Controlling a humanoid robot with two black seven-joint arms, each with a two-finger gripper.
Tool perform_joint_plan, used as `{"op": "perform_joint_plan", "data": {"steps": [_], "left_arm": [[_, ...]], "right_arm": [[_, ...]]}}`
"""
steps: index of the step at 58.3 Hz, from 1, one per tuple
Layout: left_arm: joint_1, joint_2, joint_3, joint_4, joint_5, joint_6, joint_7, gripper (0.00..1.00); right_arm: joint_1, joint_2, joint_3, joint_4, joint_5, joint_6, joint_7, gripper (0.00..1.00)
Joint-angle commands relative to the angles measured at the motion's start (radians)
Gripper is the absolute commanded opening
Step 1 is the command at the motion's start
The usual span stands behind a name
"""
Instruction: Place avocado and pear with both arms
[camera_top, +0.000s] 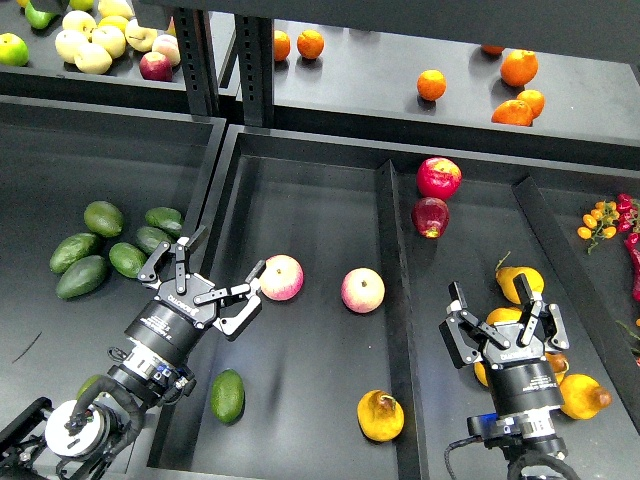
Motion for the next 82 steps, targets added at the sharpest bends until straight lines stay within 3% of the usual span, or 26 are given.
{"op": "perform_joint_plan", "data": {"steps": [1,82], "left_arm": [[0.0,0.0,0.0,-0.001,-0.002,0.0,0.001,0.99],[0.032,0.0,0.049,0.002,0.0,0.0,0.035,0.99]], "right_arm": [[0.0,0.0,0.0,0.0,0.0,0.0,0.0,1.0],[-0.001,0.0,0.0,0.0,-0.003,0.004,0.0,1.0]]}}
